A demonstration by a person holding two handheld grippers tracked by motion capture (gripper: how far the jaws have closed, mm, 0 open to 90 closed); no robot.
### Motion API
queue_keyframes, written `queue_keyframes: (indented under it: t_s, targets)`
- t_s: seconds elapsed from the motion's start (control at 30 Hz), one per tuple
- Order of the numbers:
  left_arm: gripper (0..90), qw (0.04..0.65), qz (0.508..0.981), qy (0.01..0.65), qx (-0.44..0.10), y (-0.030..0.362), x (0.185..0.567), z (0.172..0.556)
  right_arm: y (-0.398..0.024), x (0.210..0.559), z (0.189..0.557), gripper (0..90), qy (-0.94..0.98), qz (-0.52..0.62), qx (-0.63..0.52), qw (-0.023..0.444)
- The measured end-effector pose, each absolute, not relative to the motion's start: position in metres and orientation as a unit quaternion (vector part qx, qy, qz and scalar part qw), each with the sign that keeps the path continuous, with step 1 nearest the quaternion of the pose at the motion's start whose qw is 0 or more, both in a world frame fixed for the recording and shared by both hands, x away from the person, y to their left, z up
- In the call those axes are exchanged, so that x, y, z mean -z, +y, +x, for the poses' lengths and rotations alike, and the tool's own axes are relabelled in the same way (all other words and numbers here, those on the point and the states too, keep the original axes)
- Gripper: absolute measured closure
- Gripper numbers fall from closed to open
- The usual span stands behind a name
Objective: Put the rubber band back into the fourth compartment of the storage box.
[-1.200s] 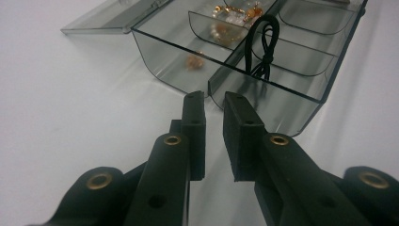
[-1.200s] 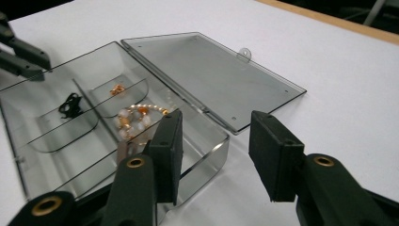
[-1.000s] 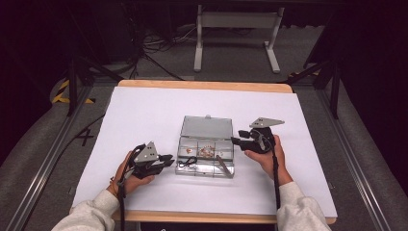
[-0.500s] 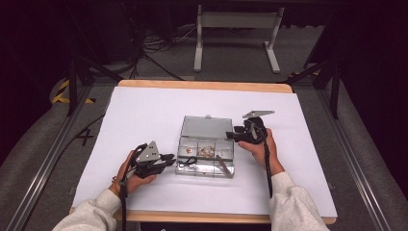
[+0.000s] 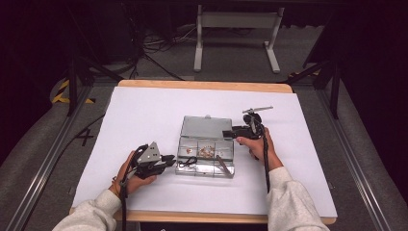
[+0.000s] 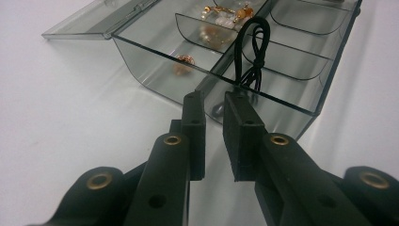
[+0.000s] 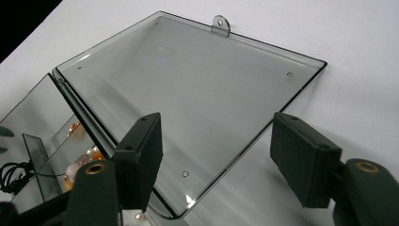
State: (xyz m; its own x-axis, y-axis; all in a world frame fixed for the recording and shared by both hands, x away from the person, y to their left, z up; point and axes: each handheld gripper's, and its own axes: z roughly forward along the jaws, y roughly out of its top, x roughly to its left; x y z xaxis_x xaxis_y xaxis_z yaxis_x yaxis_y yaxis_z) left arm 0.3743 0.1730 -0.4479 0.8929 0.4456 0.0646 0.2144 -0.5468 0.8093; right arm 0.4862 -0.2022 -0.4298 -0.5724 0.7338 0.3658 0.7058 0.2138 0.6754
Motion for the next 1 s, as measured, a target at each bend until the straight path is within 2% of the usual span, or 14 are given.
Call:
queue_keyframes:
  t_s: [0.47, 0.73, 1.0]
  targets:
    - [78.2, 0.427, 0.875, 0.182, -0.138, 0.168, 0.448, 0.373, -0.196, 0.437, 0.494, 27.9, 0.762, 0.485, -0.428, -0.021]
    - [75.8, 0.423, 0.872, 0.194, -0.153, 0.166, 0.448, 0.377, -0.198, 0.44, 0.493, 33.1, 0.748, 0.498, -0.437, -0.039]
    - [77.6, 0.425, 0.867, 0.21, -0.154, 0.164, 0.445, 0.386, -0.201, 0.44, 0.489, 42.0, 0.733, 0.503, -0.457, -0.022]
